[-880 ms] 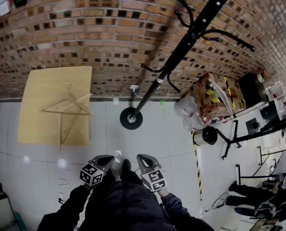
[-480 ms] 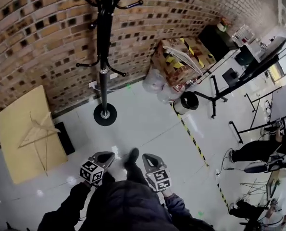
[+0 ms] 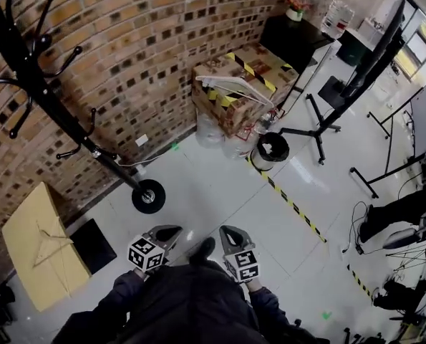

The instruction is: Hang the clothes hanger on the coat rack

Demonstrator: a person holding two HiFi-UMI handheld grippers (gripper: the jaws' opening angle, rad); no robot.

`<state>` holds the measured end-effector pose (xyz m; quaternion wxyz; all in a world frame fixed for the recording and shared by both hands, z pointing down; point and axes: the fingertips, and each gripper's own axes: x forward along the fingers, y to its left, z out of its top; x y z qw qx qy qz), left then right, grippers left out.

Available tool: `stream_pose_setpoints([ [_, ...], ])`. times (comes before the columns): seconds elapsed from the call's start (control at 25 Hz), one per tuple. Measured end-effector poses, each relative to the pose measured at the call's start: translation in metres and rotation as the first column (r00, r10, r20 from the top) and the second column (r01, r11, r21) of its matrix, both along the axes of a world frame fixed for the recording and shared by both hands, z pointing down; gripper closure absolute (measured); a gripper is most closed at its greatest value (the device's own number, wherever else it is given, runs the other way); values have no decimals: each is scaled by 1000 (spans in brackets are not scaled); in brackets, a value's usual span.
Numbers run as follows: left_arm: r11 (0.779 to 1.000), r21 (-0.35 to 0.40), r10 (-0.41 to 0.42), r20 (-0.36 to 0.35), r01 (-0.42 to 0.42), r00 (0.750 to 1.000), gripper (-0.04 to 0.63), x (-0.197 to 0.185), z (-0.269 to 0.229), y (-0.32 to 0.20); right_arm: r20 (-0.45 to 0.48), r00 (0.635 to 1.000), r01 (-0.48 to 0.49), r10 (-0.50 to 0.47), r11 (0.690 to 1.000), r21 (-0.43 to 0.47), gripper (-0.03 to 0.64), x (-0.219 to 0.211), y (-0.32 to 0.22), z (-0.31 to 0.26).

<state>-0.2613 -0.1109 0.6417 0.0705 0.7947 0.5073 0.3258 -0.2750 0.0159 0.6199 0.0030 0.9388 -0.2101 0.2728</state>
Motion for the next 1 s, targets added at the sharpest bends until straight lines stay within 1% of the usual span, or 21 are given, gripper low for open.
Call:
stream_pose_setpoints([
  [0.16,996,13,84,-45,-83,996,584,37,-5,74,-25,998,-63,64,998,8,611,13,63,4],
  [0.24,992,24,129,-57,-127,990,578,52,-5,102,-14,993,-113,114,993,19,611,17,86,12],
  [0.4,980,32,196,-53,-195,979,561,82,-5,140,27,980,-199,198,979,34,597,31,120,27],
  [0.56,972,28,232,-26,-232,972,547,115,5,177,58,969,-243,241,970,30,575,56,151,37],
  [0.68,967,15,255,-9,-255,967,538,147,15,207,78,963,-262,259,965,21,544,88,176,44],
  [0.8,958,-14,286,15,-286,958,531,184,21,242,94,954,-286,286,958,-12,537,127,208,47],
  [0.92,953,-40,300,27,-299,954,527,237,16,273,100,949,-298,301,954,-38,534,180,236,38],
  [1.0,950,-57,307,12,-306,952,525,272,6,290,97,952,-287,292,956,-56,534,215,251,28],
])
